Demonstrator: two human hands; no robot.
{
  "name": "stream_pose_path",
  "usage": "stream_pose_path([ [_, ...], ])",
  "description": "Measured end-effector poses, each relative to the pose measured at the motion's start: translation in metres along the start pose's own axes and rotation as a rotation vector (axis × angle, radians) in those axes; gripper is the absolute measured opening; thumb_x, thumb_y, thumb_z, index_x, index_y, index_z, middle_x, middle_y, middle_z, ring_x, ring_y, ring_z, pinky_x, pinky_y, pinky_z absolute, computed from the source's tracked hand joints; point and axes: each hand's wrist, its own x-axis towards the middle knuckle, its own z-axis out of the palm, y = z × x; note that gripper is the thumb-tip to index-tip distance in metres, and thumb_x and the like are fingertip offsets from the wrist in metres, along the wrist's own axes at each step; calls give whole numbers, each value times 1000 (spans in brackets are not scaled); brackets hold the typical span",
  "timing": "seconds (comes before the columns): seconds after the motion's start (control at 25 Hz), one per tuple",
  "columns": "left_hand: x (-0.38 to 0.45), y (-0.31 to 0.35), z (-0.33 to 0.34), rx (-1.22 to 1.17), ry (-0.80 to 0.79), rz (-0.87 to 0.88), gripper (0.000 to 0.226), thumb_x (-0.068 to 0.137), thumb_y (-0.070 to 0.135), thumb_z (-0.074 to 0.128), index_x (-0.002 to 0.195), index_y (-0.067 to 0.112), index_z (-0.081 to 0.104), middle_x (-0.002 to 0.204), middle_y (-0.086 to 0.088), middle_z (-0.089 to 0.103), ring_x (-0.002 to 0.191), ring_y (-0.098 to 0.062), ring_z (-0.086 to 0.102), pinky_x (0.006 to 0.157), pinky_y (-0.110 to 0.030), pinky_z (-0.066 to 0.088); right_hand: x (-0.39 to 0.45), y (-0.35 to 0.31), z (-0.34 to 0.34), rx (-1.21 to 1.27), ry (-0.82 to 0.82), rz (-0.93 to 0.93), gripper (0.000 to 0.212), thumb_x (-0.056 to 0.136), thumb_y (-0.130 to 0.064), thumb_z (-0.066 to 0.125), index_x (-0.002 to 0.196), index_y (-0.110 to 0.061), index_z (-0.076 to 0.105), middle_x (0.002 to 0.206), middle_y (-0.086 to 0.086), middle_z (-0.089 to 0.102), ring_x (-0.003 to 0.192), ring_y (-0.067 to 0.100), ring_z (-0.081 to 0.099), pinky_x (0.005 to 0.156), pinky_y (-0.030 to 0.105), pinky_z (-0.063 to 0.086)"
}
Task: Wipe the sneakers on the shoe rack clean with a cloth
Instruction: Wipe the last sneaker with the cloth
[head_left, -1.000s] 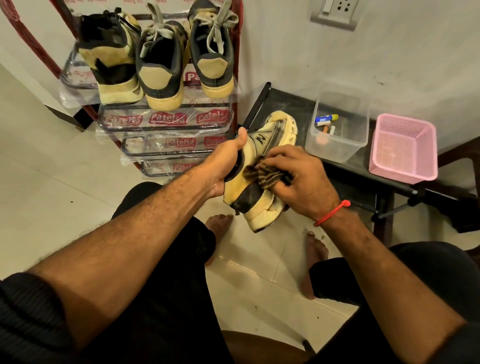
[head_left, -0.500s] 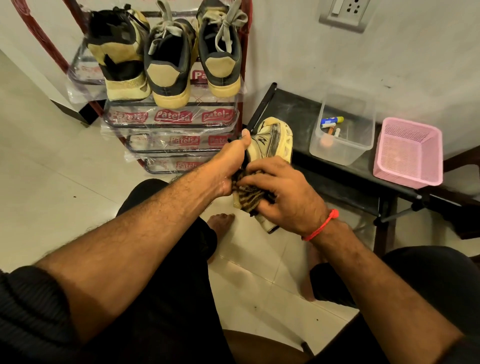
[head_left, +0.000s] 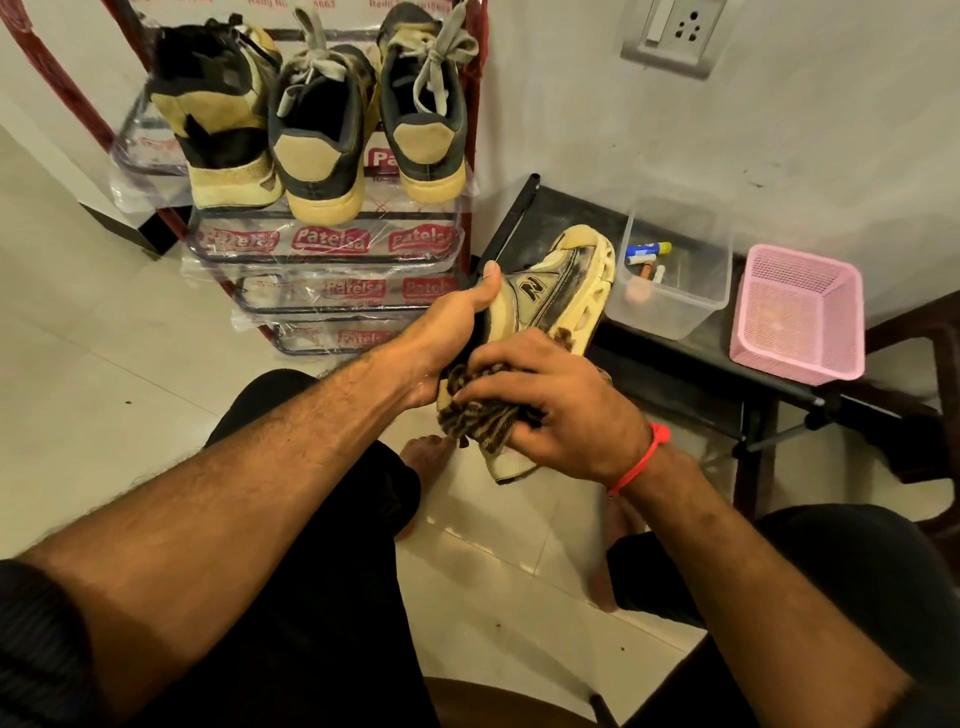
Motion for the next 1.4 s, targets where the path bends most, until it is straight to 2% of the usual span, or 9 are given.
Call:
stream_pose_path([
  [0.2, -7, 0, 3, 9, -61, 70, 56, 104, 55, 44, 119, 9, 72, 115, -14, 75, 110, -30, 71, 106, -46, 52, 2, 53, -32, -198, 357, 373, 31, 84, -14, 58, 112, -8, 71, 118, 12, 64, 115, 31, 57, 99, 51, 48],
  [0.4, -1, -4, -7, 127, -6, 195, 59, 96, 68, 48, 100, 17, 78, 109, -7, 77, 111, -26, 70, 110, -50, 46, -3, 11, 2, -65, 129, 2, 27, 83, -6, 68, 109, -4, 73, 117, 13, 65, 110, 30, 58, 99, 38, 46],
  [0.6, 5, -7, -5, 161, -21, 257, 66, 86, 77, 50, 122, 26, 70, 122, 3, 74, 120, -18, 66, 114, -46, 43, -4, 50, -28, -188, 468, 381, 28, 84, -11, 62, 110, -8, 73, 118, 10, 65, 114, 28, 58, 97, 50, 48],
  [0.76, 6, -9, -13, 289, 31, 305, 59, 87, 77, 52, 99, 24, 74, 100, 3, 77, 103, -19, 70, 104, -46, 50, -5, 10, 5, -157, 201, 32, 29, 81, -7, 66, 108, -4, 73, 117, 14, 65, 110, 30, 57, 99, 35, 46],
  [0.92, 1, -10, -6, 351, 9, 382, 44, 89, 63, 52, 101, 27, 75, 98, 7, 79, 94, -10, 74, 89, -30, 54, -5, 58, -33, -295, 494, 405, 30, 83, -9, 60, 110, -6, 72, 119, 12, 64, 113, 29, 53, 103, 32, 42],
  [1.0, -1, -10, 0, 399, -3, 407, 42, 90, 60, 50, 95, 27, 74, 91, 9, 79, 86, -6, 74, 80, -22, 52, -12, 81, -54, -335, 572, 583, 33, 83, -3, 60, 113, -7, 71, 117, 10, 65, 111, 28, 55, 101, 39, 46],
  [1.12, 2, -15, 2, 436, 23, 418, 47, 87, 65, 47, 91, 27, 74, 87, 8, 79, 84, -7, 73, 78, -25, 52, -13, 76, -49, -307, 513, 650, 32, 82, -3, 65, 112, -7, 72, 114, 9, 66, 109, 29, 57, 99, 45, 48],
  [1.28, 5, -15, -6, 320, 120, 382, 53, 81, 76, 53, 93, 30, 76, 96, 4, 79, 96, -16, 74, 93, -40, 56, -11, 27, -8, -238, 243, 413, 29, 80, -7, 71, 109, -6, 72, 115, 9, 66, 110, 26, 55, 100, 29, 39],
  [1.4, 0, -10, -2, 400, 70, 443, 43, 87, 64, 48, 94, 30, 73, 88, 14, 78, 85, 1, 72, 81, -19, 55, -7, 41, -30, -280, 359, 519, 31, 83, -5, 66, 114, -6, 70, 118, 10, 66, 113, 28, 54, 102, 29, 37],
])
